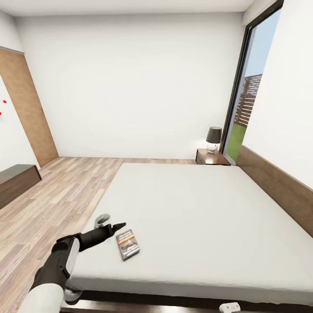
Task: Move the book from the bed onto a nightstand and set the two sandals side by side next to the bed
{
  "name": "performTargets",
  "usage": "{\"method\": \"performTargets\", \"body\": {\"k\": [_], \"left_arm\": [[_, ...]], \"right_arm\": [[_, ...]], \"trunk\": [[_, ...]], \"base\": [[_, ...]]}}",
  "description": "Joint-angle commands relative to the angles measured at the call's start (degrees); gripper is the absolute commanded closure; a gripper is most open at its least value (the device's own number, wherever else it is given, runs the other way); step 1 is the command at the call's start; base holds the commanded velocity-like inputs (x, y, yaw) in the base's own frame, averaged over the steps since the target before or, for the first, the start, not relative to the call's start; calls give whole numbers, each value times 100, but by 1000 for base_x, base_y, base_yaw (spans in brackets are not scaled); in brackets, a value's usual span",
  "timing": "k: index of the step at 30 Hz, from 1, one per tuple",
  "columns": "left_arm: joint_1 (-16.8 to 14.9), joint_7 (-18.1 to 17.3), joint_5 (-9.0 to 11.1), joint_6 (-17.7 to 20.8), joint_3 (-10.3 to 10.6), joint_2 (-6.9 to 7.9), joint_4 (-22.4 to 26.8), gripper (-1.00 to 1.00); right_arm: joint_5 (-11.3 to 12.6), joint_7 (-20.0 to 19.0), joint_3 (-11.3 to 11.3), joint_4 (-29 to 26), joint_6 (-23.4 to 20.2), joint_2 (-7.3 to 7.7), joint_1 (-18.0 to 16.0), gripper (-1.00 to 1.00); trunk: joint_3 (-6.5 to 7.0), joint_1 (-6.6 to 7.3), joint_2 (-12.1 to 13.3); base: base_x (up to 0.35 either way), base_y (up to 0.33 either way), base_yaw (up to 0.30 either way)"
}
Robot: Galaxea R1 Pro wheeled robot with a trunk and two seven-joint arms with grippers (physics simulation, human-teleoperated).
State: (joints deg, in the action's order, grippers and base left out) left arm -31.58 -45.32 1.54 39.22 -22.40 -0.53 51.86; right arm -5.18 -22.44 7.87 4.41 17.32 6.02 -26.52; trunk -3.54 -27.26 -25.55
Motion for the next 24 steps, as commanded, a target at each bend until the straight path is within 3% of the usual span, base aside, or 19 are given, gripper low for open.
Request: {"method": "performTargets", "body": {"k": [1, 2, 5, 7, 8, 11, 16, 24], "left_arm": [[-75, 2, 134, 164, -19, -6, 86, -100], [-283, 111, 445, 375, -19, -13, 219, -100], [-578, 532, 673, 502, -19, -44, 252, -100], [-762, 1274, 805, 505, -19, -108, 141, -100], [-790, 1480, 842, 476, -19, -131, 106, -100], [-872, 2509, 1195, 135, -16, -257, -43, -100], [-895, 2931, 1404, -115, 18, -298, -486, -100], [-902, 3047, 1458, -353, 39, -281, -684, -100]], "right_arm": [[-54, -6, 48, 25, 40, 4, -11, -100], [-54, -8, 48, 25, 37, 4, -11, -100], [-49, -12, 48, 25, 31, 11, -11, -100], [-40, -18, 53, 25, 28, 23, -11, -100], [-37, -19, 53, 25, 27, 26, -11, -100], [-30, -22, 55, 27, 26, 98, -11, -100], [-28, -23, 55, 27, 20, 147, -11, -100], [-27, -23, 49, 25, 19, 159, -11, -100]], "trunk": [[-14, -3, -13], [-14, -3, -13], [-14, -3, -13], [-14, -3, -13], [-14, -3, -13], [-14, -3, -13], [-14, -3, -13], [-14, -3, -13]], "base": [[0, 0, 0], [0, 0, 0], [0, 0, 0], [0, 0, 0], [0, 0, 0], [0, 0, 0], [0, 0, 0], [0, 0, 0]]}}
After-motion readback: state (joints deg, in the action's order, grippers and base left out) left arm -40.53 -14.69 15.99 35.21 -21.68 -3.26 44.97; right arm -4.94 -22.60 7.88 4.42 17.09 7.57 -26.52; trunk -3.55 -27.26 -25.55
